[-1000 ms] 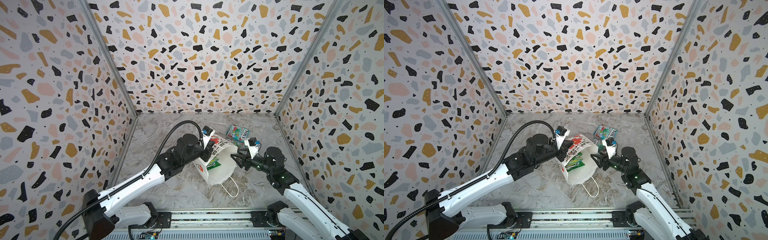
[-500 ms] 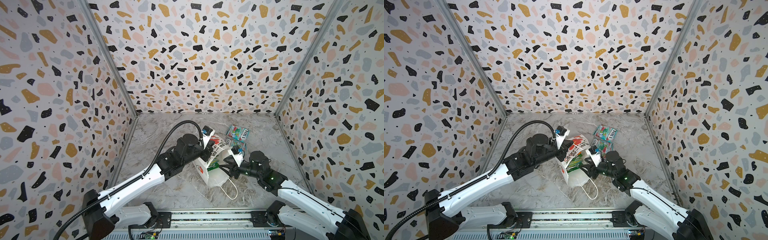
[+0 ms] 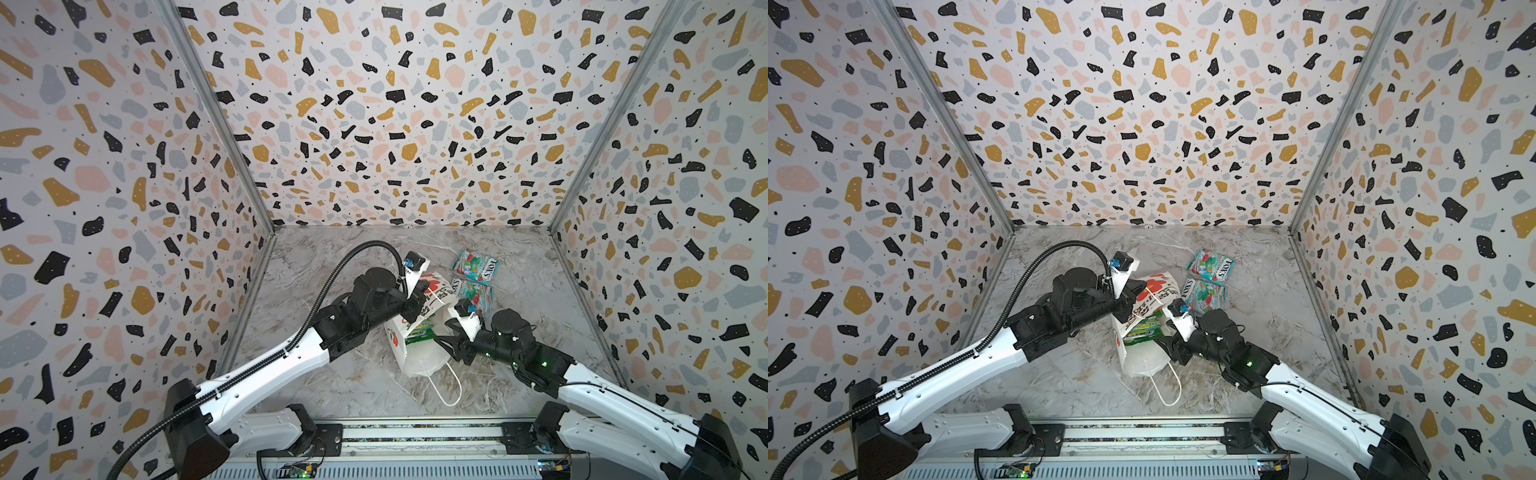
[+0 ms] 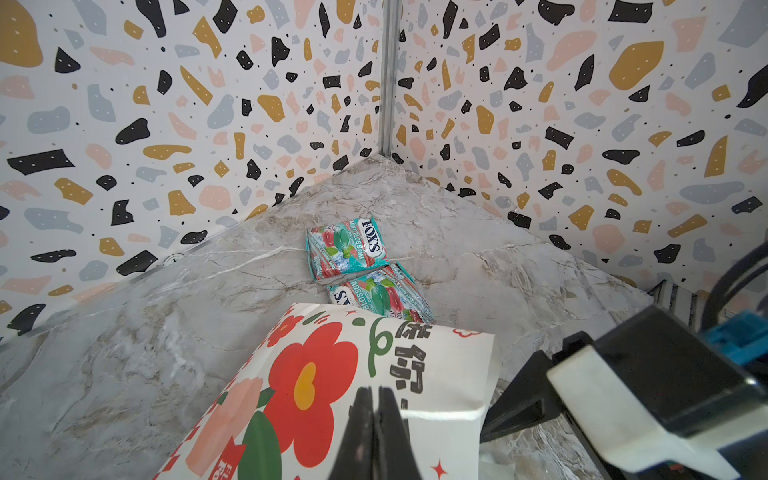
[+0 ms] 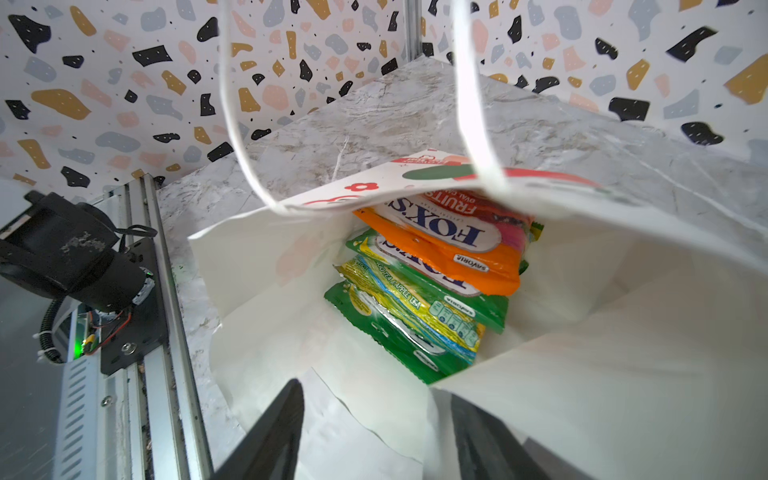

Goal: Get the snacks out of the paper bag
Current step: 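Move the right gripper back to the bag mouth and reach inside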

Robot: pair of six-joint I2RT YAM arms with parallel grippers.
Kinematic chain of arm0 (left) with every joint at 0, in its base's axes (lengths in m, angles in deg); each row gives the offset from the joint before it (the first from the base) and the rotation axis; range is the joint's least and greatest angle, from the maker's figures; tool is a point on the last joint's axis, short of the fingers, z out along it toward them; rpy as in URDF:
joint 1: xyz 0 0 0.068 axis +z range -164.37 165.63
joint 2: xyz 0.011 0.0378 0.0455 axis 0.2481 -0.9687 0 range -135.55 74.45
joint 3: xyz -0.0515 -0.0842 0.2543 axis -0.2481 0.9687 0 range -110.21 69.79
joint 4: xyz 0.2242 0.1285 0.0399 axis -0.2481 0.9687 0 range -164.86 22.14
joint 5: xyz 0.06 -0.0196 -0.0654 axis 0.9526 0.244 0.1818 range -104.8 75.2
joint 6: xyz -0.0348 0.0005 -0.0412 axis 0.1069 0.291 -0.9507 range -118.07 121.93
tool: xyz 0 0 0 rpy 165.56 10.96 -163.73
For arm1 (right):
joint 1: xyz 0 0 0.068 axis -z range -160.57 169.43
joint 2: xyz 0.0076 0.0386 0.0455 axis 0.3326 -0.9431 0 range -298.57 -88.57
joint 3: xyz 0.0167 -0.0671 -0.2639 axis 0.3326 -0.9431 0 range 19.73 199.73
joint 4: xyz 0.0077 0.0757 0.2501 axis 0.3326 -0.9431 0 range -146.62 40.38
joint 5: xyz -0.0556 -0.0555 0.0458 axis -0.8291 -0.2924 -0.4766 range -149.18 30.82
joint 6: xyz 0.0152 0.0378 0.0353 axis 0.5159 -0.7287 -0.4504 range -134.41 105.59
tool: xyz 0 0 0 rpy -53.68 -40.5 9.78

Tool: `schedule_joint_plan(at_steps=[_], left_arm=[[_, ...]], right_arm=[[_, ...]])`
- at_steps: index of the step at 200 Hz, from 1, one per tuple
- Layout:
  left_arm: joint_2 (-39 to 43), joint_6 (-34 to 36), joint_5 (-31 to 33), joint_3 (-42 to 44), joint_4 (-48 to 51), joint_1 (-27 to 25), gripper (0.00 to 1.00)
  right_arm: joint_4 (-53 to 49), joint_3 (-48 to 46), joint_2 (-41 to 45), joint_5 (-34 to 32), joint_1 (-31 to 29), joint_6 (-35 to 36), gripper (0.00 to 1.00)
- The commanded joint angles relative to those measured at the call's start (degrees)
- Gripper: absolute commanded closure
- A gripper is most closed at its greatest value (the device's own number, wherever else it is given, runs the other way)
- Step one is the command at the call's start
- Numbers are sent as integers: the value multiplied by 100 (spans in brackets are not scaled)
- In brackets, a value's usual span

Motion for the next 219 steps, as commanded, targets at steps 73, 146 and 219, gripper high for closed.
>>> schedule_joint_plan(at_steps=[73,146,219], left_arm=[[16,-126,432,37,-112,-10,100],[119,-192,722,113,-206,-1,100],[257,-236,799,184,-312,2,100]], right_arm=[[-396,331,640,-1245,-432,110,40],[-373,398,669,-998,-533,179,40],[-371,396,-487,-235,-578,134,47]])
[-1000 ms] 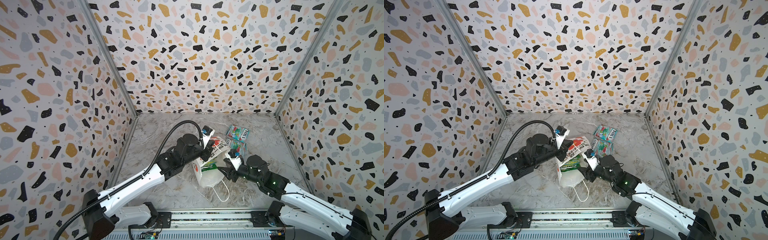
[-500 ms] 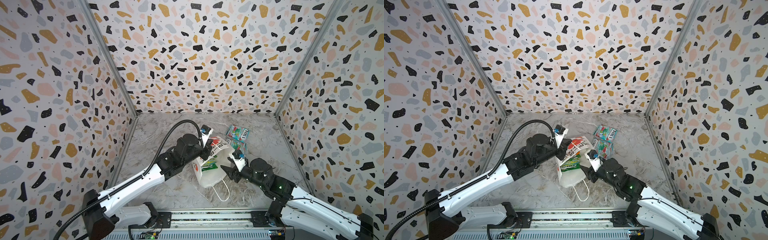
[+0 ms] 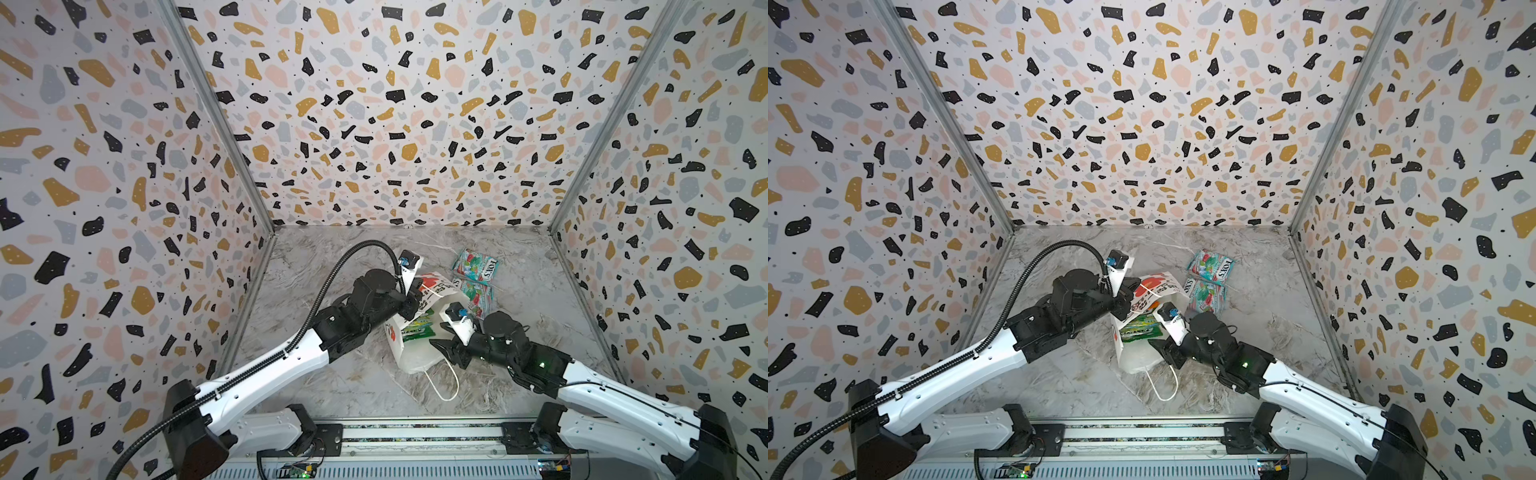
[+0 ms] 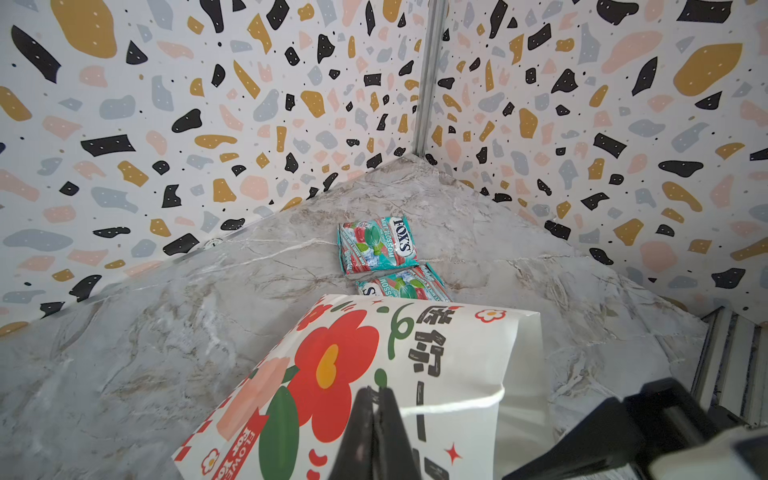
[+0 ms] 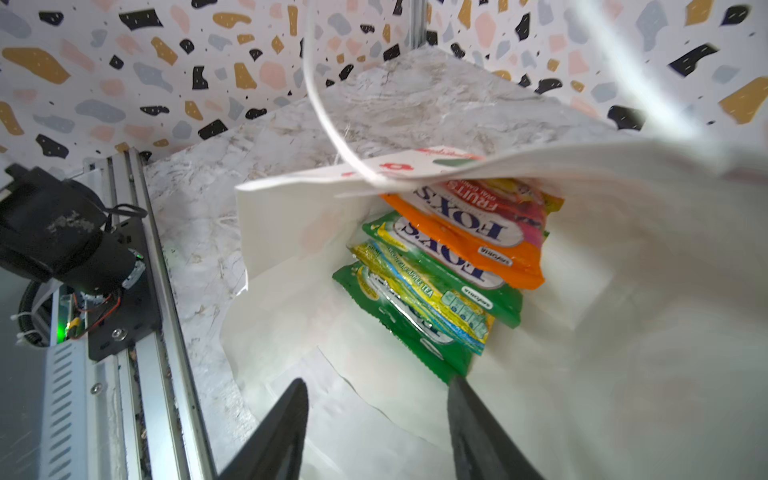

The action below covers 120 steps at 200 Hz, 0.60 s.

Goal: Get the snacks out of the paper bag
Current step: 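Move the right gripper back to the bag mouth and reach inside, then push the right gripper deeper into the bag toward the orange and green packets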

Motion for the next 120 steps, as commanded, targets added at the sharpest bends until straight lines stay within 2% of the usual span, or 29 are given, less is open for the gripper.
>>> schedule_joint_plan(at_steps=[1,27,63,88,120], left_arm=[[183,-59,188,91,-303,-1,100],[246,-71,239,128,-357,-2,100],[294,-72,279,160,-401,-2,100],[334,-81,332,187,-431,-2,100],[340,-82,328,200,-442,-2,100]], right_arm=[[37,40,-100,200,-27,1,47],[-4,-37,-347,-16,-27,-63,50],[-47,-57,-767,-674,84,-255,54],[47,-83,-1017,-422,584,-329,60],[230,18,-1362,-153,1026,-211,60]])
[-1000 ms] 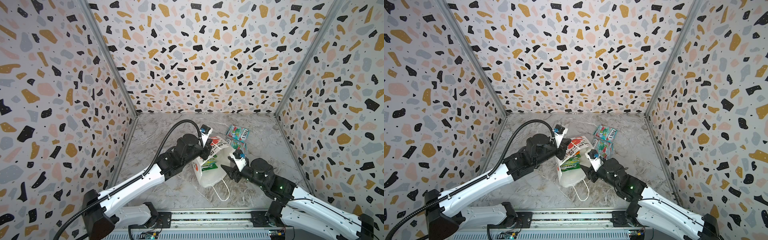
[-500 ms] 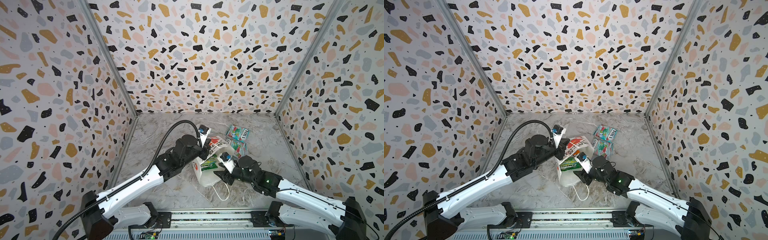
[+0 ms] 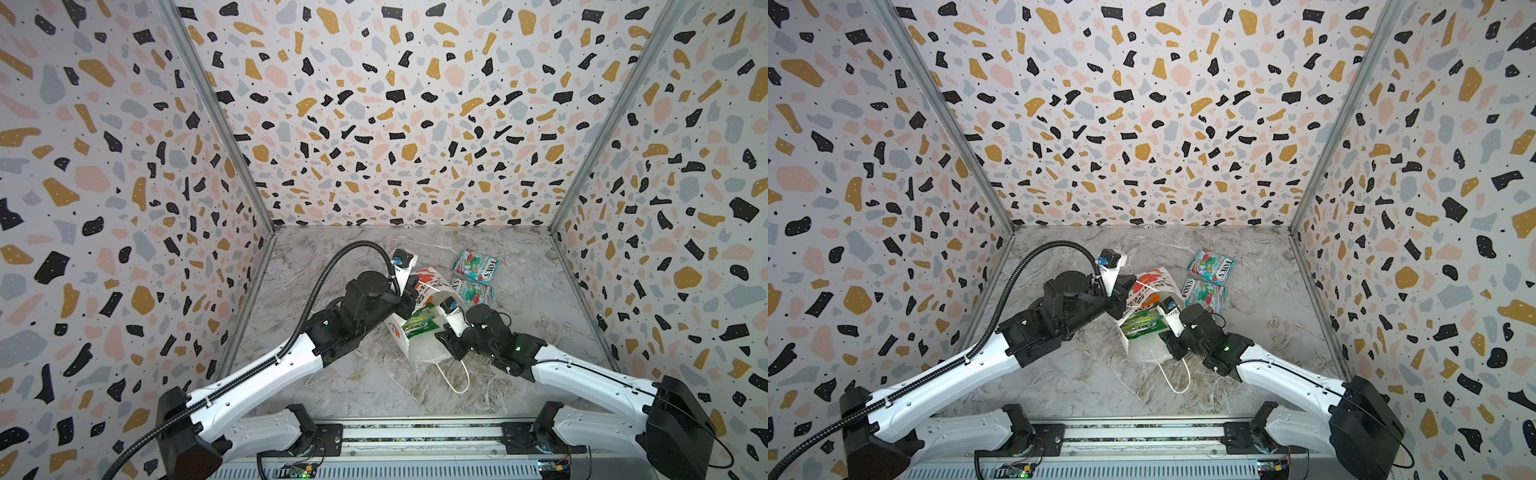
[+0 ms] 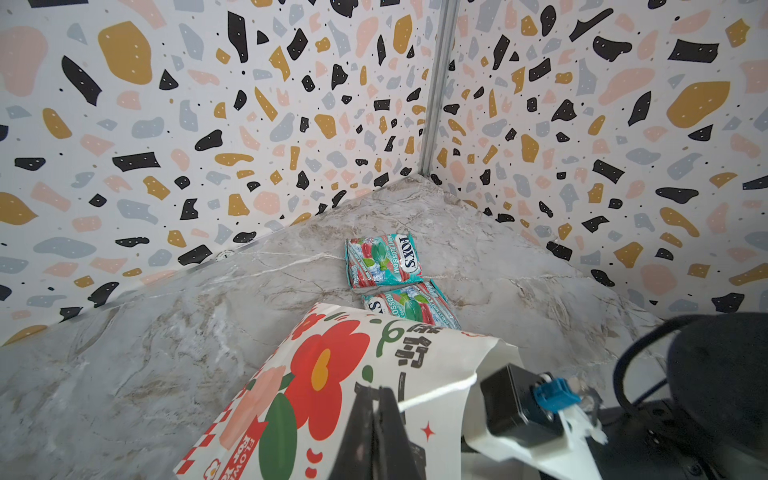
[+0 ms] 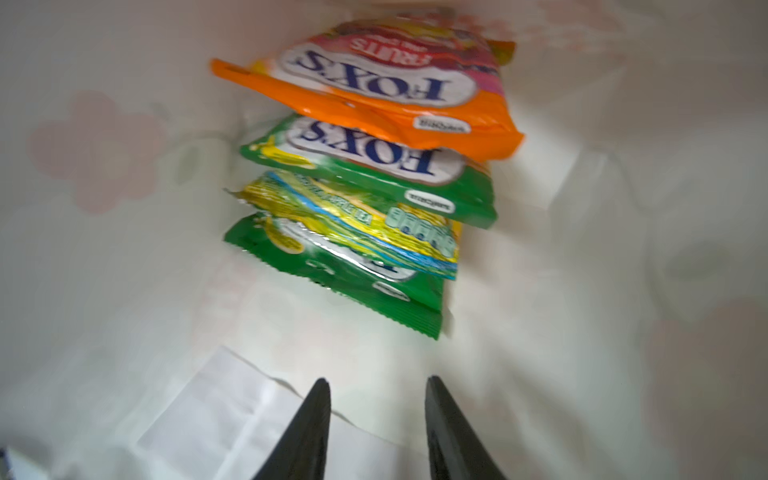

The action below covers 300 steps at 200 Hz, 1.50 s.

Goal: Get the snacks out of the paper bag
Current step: 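Push the right gripper deeper into the bag toward the orange and green packets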

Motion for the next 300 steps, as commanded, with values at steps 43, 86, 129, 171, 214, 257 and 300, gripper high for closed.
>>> schedule_joint_plan(at_steps=[43,86,129,171,214,257,300], left_arm=[[107,-33,173,71,-297,4,100],[72,-76,104,130,-436,2,100],[38,-177,283,188,-537,-1,100],[37,-207,290,203,-581,-7,100],[29,-240,344,220,-611,-1,100],[28,-239,314,220,-599,5,100],[24,-226,278,203,-574,-3,100]], right_arm=[[106,526,-722,184,323,105,60],[6,960,-812,498,235,-542,58],[314,1181,-802,619,-125,-1718,57],[655,1277,-1091,612,-223,-2750,57],[944,1348,-1292,399,-308,-3659,61],[1268,1318,-1418,274,-239,-4532,67],[1702,1353,-1548,112,-186,-5167,64]])
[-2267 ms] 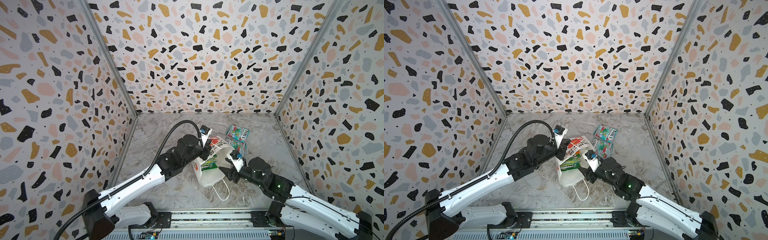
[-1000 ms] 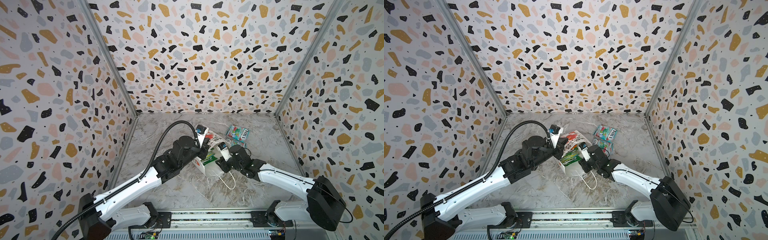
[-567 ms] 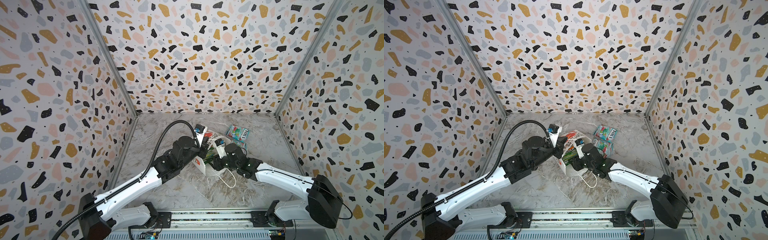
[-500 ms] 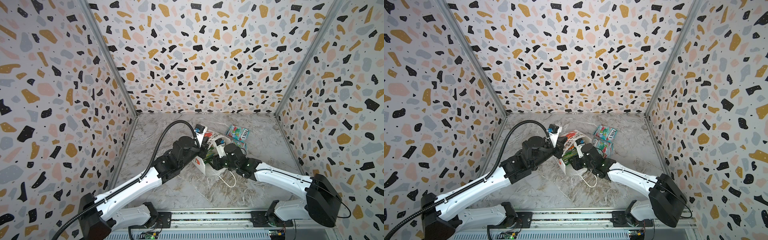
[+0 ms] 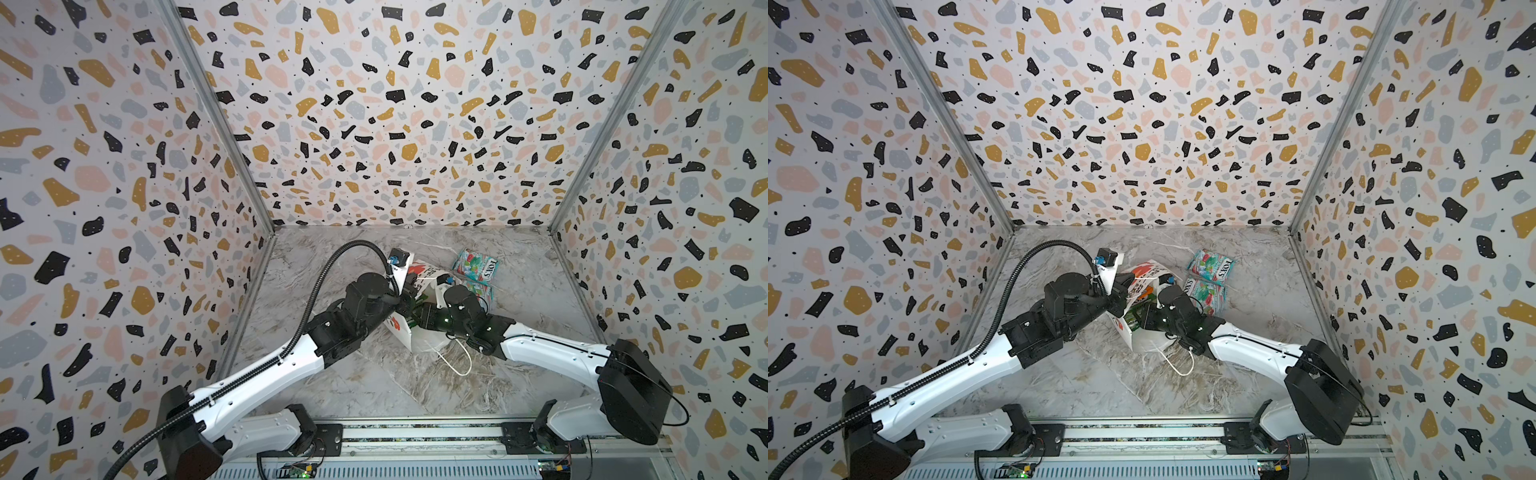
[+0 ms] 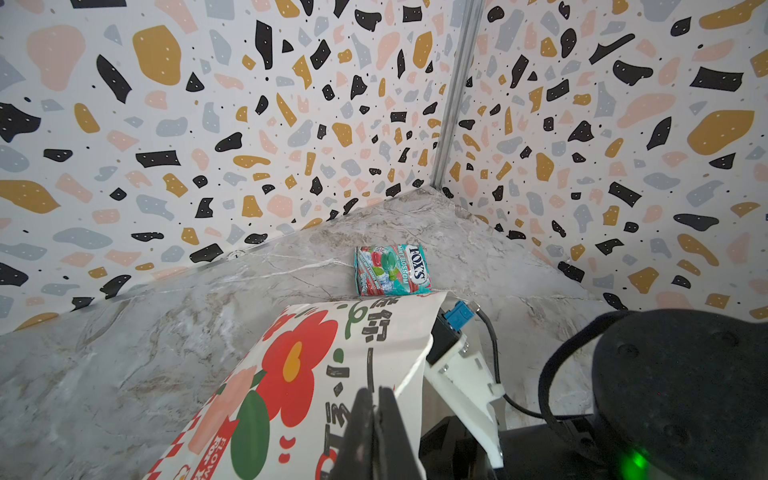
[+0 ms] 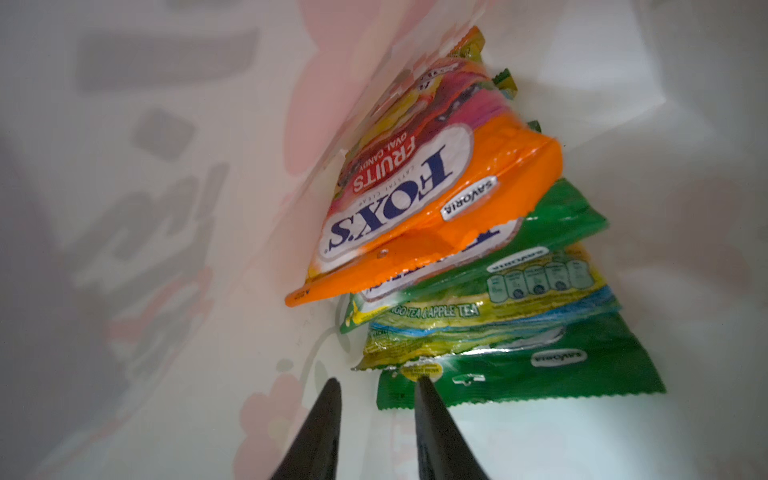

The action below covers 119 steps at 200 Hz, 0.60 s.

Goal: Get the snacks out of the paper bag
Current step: 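Push the right gripper deeper into the bag toward the orange and green packets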

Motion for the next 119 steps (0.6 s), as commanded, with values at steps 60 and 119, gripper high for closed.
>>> schedule_joint_plan(at_steps=[60,119], left_arm=[[13,33,-74,26,-212,-4,100],[-13,59,-128,-6,-160,-12,100]], right_arm=[[860,268,-368,-328,175,-1081,56],[1058,598,-818,-222,250,-1140,56]])
